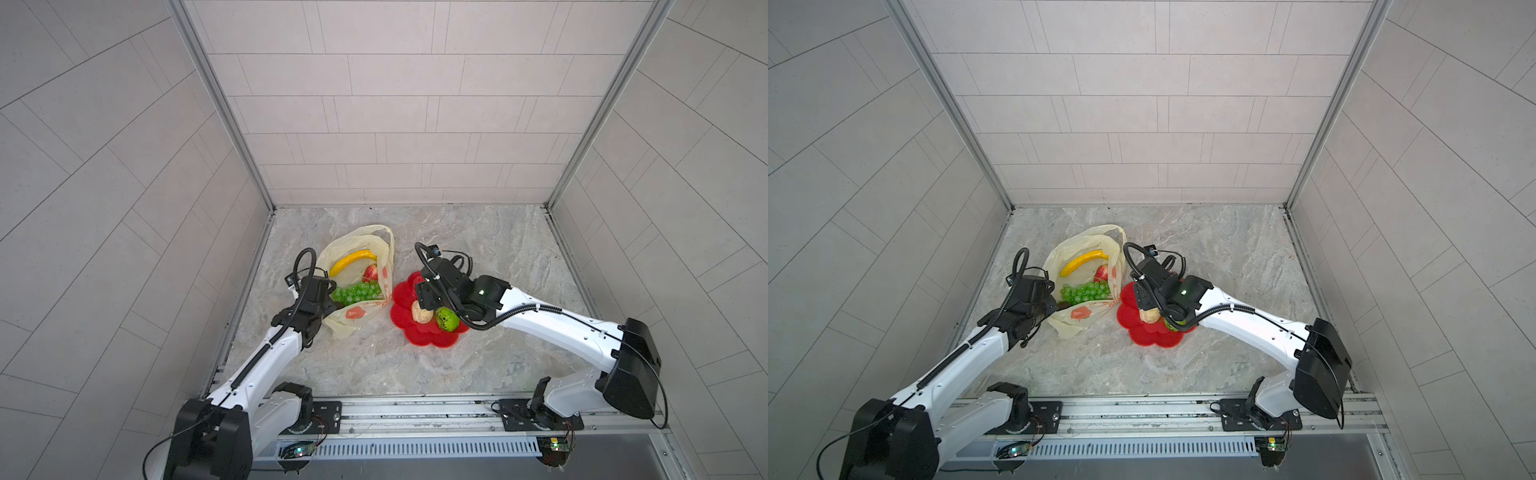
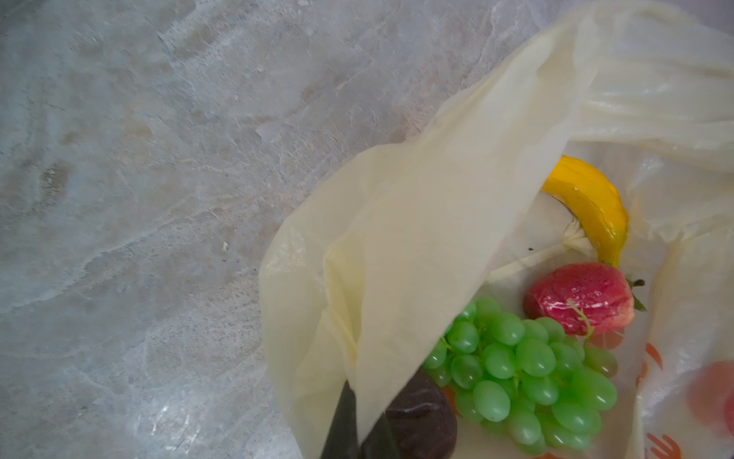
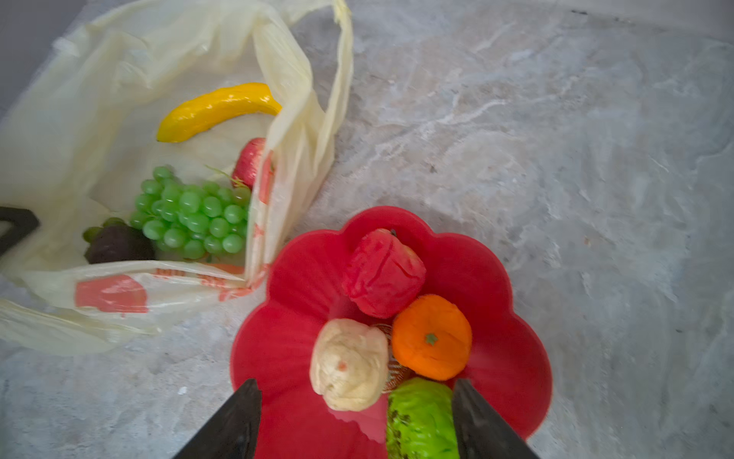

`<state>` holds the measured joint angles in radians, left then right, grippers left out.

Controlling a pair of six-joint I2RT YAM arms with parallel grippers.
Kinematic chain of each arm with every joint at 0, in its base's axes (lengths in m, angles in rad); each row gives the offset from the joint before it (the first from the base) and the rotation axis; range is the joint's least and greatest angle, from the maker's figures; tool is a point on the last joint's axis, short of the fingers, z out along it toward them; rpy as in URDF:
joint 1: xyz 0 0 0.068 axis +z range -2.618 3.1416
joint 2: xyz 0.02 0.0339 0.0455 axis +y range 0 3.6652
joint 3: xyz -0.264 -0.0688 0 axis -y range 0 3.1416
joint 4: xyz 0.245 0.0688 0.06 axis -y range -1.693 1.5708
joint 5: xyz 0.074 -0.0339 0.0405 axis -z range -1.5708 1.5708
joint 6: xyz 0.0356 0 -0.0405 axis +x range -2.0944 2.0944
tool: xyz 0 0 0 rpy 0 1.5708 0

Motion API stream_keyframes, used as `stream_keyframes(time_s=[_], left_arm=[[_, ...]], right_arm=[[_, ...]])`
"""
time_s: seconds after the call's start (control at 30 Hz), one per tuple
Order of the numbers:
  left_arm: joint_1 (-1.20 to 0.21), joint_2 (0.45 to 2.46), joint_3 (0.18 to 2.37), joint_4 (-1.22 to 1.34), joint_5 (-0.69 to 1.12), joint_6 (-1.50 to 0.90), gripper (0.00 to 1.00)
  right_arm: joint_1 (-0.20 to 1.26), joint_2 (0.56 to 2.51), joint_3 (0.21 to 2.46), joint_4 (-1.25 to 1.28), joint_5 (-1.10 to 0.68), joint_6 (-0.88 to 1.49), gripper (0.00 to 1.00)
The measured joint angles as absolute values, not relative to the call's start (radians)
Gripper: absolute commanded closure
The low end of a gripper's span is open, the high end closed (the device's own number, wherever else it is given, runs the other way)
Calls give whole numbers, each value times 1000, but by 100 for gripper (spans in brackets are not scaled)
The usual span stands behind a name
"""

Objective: Take fruits out of the plastic bag
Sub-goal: Place the fruit on the plate, then pick up the fruit from the plastic bag.

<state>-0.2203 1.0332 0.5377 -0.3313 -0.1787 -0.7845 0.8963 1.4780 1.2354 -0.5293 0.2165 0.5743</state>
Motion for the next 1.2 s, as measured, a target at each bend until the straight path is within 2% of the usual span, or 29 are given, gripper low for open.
stream_keyframes(time_s=[0.53,0.97,1.2], left_arm=[[-239,1043,479,-305,-22,-682,98],[-278,1042,459,-262,-28,-675,99],[-289,1042,459,-262,-53,-676,99]], right_arm=[[947,1963,1713,-533,82,563,38],[893,2280,2078,-627,67,642,47],[879,2363,2148,-667,64,679,47]])
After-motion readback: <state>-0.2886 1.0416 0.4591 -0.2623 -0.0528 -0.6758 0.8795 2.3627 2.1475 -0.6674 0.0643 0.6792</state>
